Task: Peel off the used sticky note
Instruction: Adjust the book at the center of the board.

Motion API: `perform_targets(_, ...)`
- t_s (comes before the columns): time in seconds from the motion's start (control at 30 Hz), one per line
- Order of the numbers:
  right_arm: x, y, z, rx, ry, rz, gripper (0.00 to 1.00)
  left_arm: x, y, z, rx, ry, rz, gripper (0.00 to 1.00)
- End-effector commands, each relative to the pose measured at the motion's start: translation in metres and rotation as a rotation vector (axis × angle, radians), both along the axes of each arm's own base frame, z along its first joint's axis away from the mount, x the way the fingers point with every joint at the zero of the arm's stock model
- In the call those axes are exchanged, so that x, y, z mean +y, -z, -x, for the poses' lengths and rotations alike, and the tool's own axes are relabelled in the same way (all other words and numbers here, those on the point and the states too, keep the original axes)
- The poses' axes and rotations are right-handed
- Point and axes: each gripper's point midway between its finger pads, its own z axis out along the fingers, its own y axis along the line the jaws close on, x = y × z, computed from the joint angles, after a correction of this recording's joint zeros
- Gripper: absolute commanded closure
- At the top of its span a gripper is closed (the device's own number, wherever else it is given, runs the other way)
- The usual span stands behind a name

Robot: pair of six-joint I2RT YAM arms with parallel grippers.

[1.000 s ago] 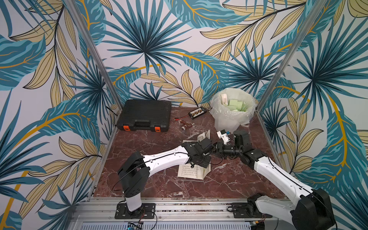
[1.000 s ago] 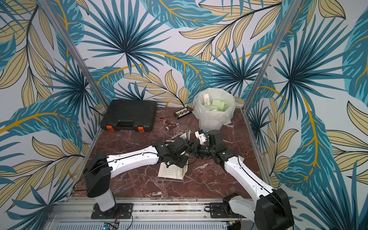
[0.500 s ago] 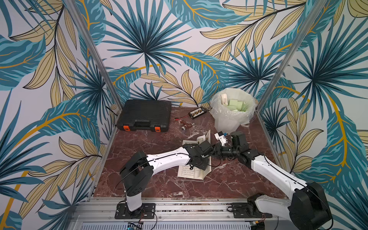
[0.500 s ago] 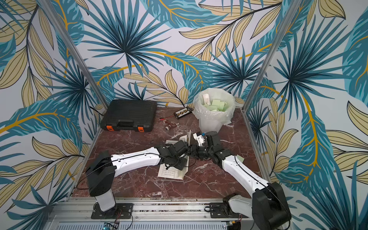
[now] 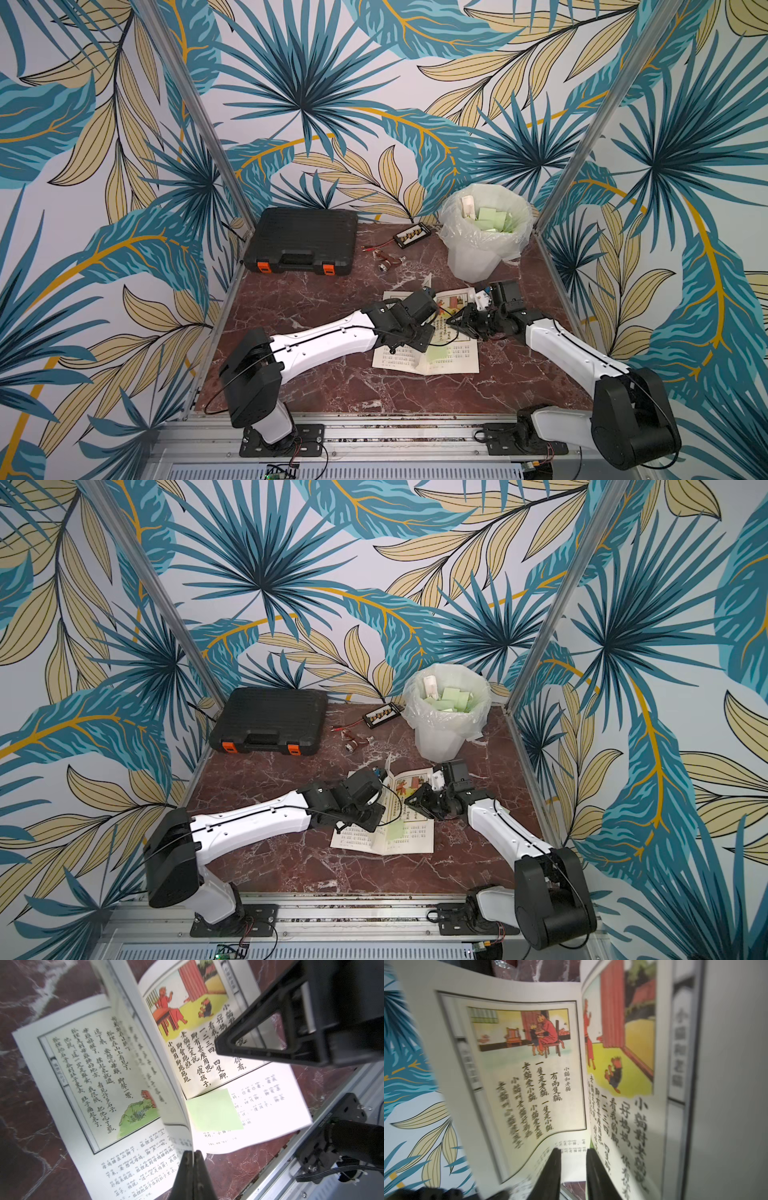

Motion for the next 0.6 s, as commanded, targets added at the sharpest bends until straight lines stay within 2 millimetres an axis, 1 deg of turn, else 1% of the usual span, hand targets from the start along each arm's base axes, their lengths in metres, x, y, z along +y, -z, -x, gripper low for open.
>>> perform_targets(0.0, -0.014, 0.022, 0.012, 0.047, 0.001, 0.085, 0.75, 0.023, 0.011, -0.005, -0.001, -0.05, -0.032, 1.0)
perform_targets(0.13, -0.011, 0.032, 0.013, 0.068, -0.008, 0.073, 0.75, 0.038, 0.02, -0.006, 0.013, -0.079, -0.054, 1.0)
perform_targets(0.3, -0.008, 0.051, 0.019, 0.106, -0.033, 0.058, 0.75, 0.062, 0.044, -0.007, 0.049, -0.148, -0.119, 1.0)
perform_targets(0.37, -0.007, 0.06, 0.022, 0.125, -0.045, 0.059, 0.75, 0.071, 0.056, -0.009, 0.072, -0.184, -0.139, 1.0)
perform_targets(0.5, -0.005, 0.081, 0.028, 0.166, -0.066, 0.05, 0.75, 0.096, 0.088, -0.011, 0.146, -0.282, -0.206, 1.0)
perform_targets(0.57, -0.001, 0.085, 0.022, 0.146, -0.075, 0.028, 0.75, 0.108, 0.105, -0.011, 0.182, -0.33, -0.246, 1.0)
